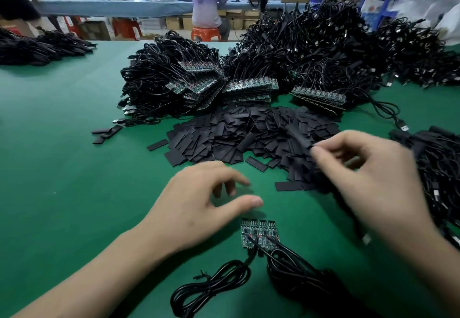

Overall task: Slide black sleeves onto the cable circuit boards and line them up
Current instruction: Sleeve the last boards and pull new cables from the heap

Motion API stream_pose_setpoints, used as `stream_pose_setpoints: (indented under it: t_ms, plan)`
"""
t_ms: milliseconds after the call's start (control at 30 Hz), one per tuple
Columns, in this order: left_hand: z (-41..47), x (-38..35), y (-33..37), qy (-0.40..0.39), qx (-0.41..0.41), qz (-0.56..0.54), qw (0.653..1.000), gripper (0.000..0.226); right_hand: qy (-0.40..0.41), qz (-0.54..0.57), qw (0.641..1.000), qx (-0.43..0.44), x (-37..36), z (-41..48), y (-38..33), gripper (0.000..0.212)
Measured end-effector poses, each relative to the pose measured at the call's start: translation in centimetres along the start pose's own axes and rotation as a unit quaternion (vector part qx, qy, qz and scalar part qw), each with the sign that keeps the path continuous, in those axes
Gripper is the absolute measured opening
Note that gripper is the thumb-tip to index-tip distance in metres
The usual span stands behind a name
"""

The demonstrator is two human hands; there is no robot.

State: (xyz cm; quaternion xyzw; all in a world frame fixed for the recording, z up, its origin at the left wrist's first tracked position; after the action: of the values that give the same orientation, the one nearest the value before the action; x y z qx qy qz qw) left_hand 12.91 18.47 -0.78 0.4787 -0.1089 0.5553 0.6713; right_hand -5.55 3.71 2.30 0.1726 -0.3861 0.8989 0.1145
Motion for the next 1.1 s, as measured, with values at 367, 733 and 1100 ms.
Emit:
stream_pose_setpoints:
  t_ms: [367, 733, 1100]
  plan:
    - [-1.1, -1.7, -0.1, -0.132, 0.139, -0.188, 0.963, 0.022, -0.031, -0.198, 0.978, 0.060, 1.4, 2.8, 2.7, 0.026]
    - [-1.1, -2.4, -0.5, -0.066, 0.219, -0.330, 0.916, 0.027, -0.375, 0.189, 0.903, -0.089, -5.1, -5.2, -1.4, 0.027]
    - [-1.3, -2.6, -0.1, -0.081, 0.260, -0.416, 0.868, 0.010, -0.385, 0.286, 0.844, -0.239, -6.0, -5.9, -0.9, 0.015]
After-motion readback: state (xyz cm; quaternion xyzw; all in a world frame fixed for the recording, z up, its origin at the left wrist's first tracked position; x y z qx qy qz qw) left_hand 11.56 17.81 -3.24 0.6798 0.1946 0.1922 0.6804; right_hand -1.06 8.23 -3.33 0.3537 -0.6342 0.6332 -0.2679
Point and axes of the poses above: each hand's wrist, its own z-axis towards the middle knuckle, its own x-axis out of the back of the hand, y = z × x, the point moved 6 cm from there along z, towards the middle knuckle, and after that the axes turned 15 degrees about y, right-handed, at the moved point
